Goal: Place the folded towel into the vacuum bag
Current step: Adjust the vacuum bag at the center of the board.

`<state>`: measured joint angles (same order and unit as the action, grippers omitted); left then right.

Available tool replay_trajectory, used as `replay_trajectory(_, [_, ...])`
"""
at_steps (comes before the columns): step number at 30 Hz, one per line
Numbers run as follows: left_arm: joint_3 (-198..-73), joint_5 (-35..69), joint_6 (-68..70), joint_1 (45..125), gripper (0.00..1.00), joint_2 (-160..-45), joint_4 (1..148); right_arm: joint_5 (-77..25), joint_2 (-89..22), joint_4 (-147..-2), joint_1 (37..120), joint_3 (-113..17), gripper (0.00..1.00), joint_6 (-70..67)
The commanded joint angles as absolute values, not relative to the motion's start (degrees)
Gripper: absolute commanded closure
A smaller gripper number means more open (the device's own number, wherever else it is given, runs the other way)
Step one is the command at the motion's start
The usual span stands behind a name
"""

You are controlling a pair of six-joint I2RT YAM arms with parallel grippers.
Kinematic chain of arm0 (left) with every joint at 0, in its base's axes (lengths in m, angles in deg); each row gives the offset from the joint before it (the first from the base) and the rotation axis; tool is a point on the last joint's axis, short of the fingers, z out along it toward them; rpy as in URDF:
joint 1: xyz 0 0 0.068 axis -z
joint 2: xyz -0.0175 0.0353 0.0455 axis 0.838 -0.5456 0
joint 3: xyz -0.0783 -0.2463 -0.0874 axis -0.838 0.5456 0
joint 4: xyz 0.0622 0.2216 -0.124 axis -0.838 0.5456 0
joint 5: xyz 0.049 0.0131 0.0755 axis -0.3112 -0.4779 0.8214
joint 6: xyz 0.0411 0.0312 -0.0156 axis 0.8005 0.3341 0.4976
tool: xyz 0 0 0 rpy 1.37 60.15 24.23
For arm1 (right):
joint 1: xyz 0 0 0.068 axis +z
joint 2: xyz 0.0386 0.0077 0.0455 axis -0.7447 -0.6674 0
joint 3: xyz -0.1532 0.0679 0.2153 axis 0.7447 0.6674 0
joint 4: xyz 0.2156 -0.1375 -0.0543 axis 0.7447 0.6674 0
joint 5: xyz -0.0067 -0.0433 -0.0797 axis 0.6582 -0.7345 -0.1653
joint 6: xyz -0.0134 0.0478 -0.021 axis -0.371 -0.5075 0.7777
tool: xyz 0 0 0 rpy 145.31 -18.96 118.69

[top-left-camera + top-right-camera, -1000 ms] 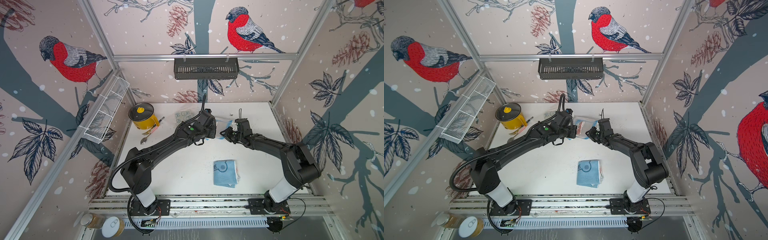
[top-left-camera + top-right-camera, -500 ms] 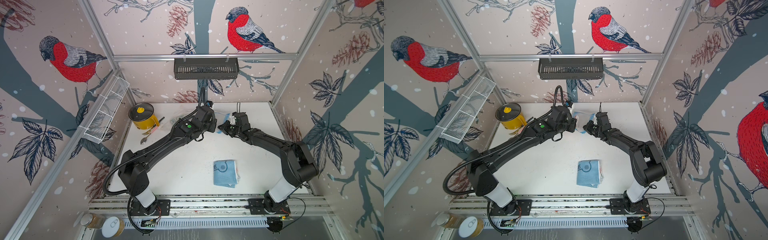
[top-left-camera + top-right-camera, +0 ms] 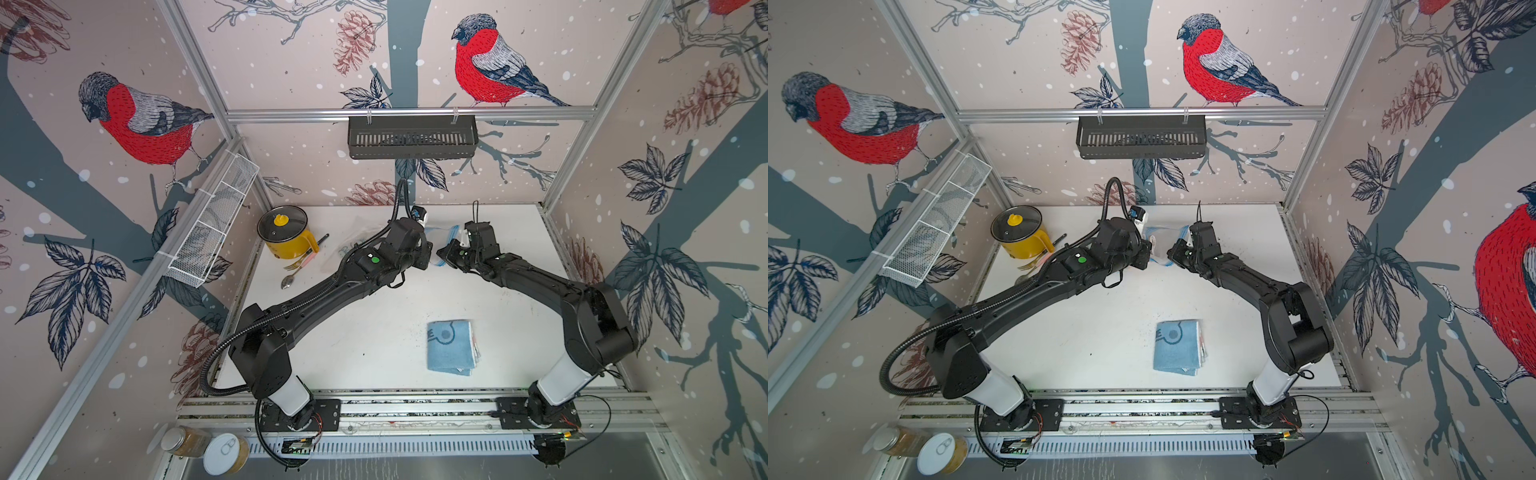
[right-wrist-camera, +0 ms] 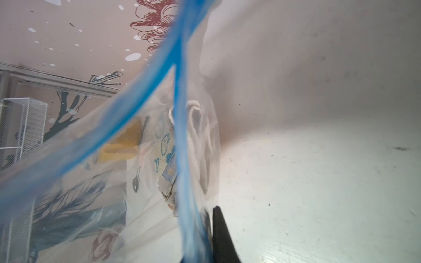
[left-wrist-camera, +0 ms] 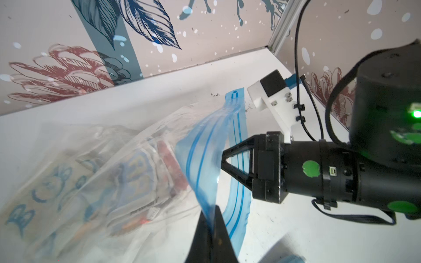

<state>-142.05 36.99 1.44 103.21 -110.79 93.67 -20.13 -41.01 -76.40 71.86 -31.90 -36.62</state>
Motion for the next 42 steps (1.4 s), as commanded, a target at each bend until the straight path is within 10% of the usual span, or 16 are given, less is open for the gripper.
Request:
replay_trajectory(1, [-139.8,31.0,-1.5,104.8,1.0,-110.4,93.7,-22.4,-40.6,-76.4,71.6,-31.1,0.89,-36.1])
replay_trajectory(42, [-143.2,30.7,7.7,106.4,1.0,-112.8,93.1,-31.8,-25.9,-75.9,69.2,-22.0,0.99,-34.3])
